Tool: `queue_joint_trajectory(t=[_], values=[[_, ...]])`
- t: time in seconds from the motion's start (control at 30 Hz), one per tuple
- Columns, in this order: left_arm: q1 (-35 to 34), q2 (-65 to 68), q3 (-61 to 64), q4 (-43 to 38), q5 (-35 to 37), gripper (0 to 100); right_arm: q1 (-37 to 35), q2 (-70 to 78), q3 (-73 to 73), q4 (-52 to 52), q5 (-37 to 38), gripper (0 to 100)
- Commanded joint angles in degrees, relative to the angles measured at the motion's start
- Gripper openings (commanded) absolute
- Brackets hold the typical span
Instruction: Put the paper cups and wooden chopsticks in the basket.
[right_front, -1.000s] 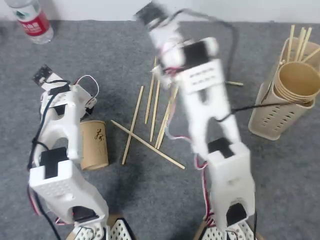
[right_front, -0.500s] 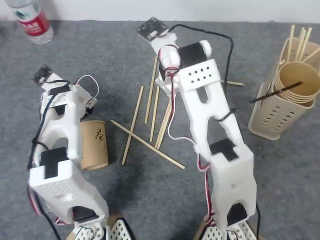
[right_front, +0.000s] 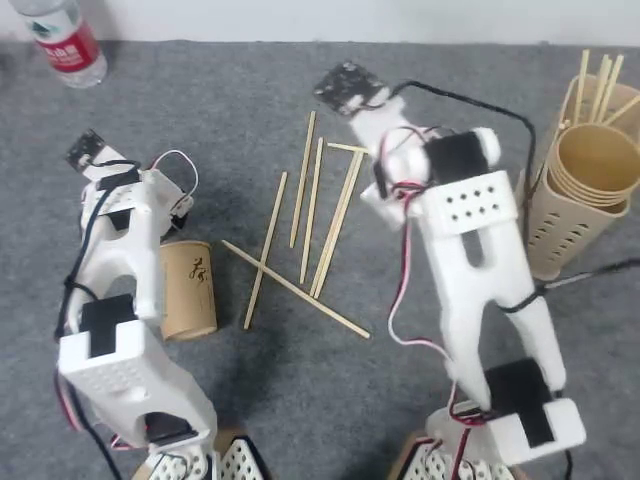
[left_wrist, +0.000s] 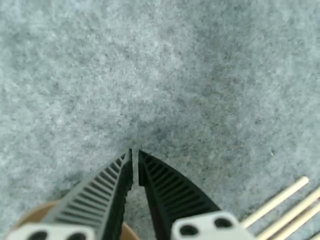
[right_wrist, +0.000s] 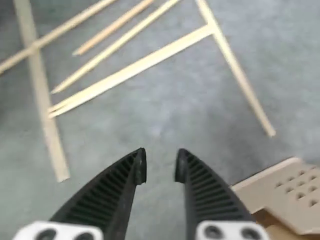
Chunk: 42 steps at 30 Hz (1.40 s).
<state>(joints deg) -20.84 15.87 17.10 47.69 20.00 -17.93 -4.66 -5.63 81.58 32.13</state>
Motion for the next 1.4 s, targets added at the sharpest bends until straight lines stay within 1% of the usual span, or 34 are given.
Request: queue_joint_trajectory(t=[0.0, 0.1, 0.2, 0.33, 0.53, 0.83, 0.93, 1.03, 1.17, 1.2, 1.3, 1.37], values=[[0.5, -1.8, -0.3, -0.7, 0.2, 1, 3.9, 2.2, 6.6, -17.9, 6.3, 18.1], [0.5, -1.8, -0.3, -0.7, 0.2, 1, 5.4, 9.8, 7.6, -25.9, 10.0, 20.9], [0.5, -1.8, -0.3, -0.8, 0.2, 1, 5.7, 17.9, 3.9, -29.8, 10.6, 21.0], [0.5, -1.8, -0.3, -0.9, 0.2, 1, 5.7, 29.1, -6.9, -30.7, 10.6, 21.0], [0.5, -1.8, -0.3, -0.9, 0.2, 1, 6.5, 47.7, -27.7, -30.0, 10.6, 21.1], [0.5, -1.8, -0.3, -0.9, 0.2, 1, 8.0, 72.5, -63.3, -18.1, 11.0, 21.2], [0.5, -1.8, -0.3, -0.9, 0.2, 1, 8.5, 79.8, -72.8, -14.5, 13.8, 21.0], [0.5, -1.8, -0.3, -0.9, 0.2, 1, 8.7, 85.1, -77.2, -12.5, 16.3, 20.9], [0.5, -1.8, -0.3, -0.9, 0.2, 1, 9.1, 87.2, -77.8, -9.2, 18.4, 20.2], [0.5, -1.8, -0.3, -0.9, 0.2, 1, 9.1, 87.2, -77.8, -7.5, 20.6, 17.8], [0.5, -1.8, -0.3, -0.9, 0.2, 1, 8.2, 86.8, -78.2, -1.9, 27.8, 6.0], [0.5, -1.8, -0.3, -0.9, 0.2, 1, 7.4, 86.1, -78.3, 1.9, 30.1, 0.9]])
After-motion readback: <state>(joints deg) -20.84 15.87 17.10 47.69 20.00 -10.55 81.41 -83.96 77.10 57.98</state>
